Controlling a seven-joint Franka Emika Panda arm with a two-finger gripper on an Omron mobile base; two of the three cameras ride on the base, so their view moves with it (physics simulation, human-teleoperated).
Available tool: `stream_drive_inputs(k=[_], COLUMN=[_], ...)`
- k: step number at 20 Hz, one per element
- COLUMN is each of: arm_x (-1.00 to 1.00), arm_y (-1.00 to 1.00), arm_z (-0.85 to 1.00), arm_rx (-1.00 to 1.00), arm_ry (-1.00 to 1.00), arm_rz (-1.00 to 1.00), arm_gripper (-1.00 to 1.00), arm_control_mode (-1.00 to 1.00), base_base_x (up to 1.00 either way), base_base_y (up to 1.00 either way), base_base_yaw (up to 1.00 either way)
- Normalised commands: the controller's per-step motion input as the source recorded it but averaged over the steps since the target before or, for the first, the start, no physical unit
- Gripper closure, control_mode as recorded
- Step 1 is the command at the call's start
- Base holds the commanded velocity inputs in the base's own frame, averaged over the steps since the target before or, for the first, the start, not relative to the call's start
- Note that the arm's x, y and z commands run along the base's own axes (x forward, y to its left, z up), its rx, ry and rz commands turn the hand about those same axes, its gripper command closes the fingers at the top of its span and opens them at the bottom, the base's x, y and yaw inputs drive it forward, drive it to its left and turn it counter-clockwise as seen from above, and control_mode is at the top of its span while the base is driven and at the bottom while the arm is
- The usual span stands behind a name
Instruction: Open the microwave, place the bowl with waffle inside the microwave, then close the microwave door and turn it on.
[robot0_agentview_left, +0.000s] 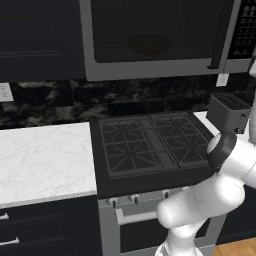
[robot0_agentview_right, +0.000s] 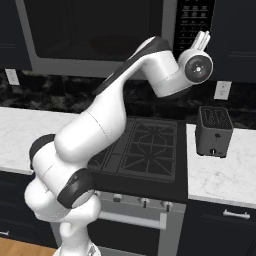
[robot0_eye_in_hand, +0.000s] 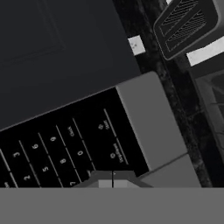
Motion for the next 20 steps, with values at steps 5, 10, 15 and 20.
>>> stream_drive_inputs(k=[5,10,15,20], arm_x=[0.3,0.33,0.31,0.33], arm_y=[-0.15,-0.13,-0.17,-0.22], arm_z=[-0.05,-0.15,-0.13,-0.04], arm_rx=[0.08,0.07,0.07,0.09], arm_ry=[0.0,0.0,0.0,0.0], arm_rz=[0.0,0.0,0.0,0.0], arm_gripper=[1.0,1.0,1.0,1.0], arm_control_mode=[-1.0,-1.0,-1.0,-1.0], base_base_x=[0.0,0.0,0.0,0.0], base_base_y=[0.0,0.0,0.0,0.0], base_base_yaw=[0.0,0.0,0.0,0.0])
